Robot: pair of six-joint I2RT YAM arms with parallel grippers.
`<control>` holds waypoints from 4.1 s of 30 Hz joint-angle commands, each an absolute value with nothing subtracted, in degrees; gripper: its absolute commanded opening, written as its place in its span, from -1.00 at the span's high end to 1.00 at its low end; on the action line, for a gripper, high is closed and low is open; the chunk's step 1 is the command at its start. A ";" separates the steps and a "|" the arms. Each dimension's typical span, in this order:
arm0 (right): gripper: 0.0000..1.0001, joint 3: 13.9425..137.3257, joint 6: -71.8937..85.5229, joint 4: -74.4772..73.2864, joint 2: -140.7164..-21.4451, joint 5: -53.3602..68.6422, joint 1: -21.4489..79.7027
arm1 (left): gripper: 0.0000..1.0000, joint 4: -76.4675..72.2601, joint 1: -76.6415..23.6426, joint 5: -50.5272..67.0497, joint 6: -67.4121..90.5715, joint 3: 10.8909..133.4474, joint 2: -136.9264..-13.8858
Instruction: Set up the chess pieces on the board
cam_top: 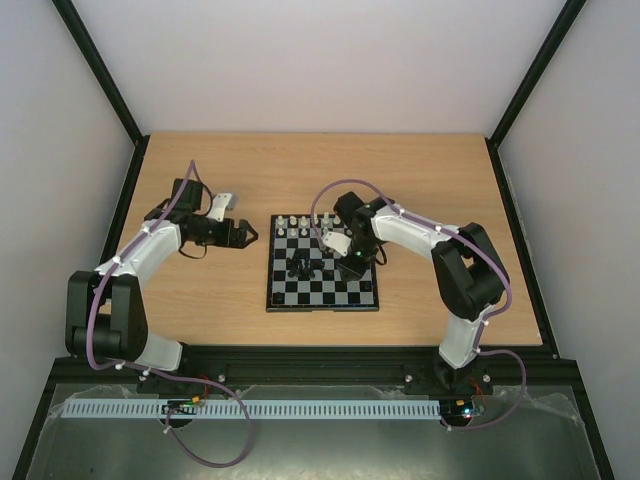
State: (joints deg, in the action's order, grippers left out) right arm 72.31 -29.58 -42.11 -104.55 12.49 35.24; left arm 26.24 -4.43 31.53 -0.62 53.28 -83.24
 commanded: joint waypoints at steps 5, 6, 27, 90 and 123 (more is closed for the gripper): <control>0.50 70.65 -30.24 -44.57 -103.44 11.83 36.56 | -0.86 25.40 -4.04 35.46 0.00 52.65 -82.88; 0.50 70.66 -30.23 -44.50 -103.46 11.73 36.56 | -0.86 25.48 -4.04 35.38 -0.01 52.60 -82.82; 0.29 65.66 -38.62 -47.44 -95.12 9.23 36.74 | -0.58 29.04 -10.88 30.76 -12.14 54.62 -76.10; 0.69 62.33 -62.59 -35.64 -101.02 5.63 39.22 | -0.61 12.51 -5.88 39.76 0.55 39.19 -63.72; 0.74 87.95 -23.17 -38.84 -103.84 30.09 37.62 | -0.02 13.15 -15.12 75.44 12.82 57.03 -97.37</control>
State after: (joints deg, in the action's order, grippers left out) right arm 86.65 -24.08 -37.21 -103.31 28.03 37.80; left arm 14.09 -14.59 72.20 12.03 56.29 -97.01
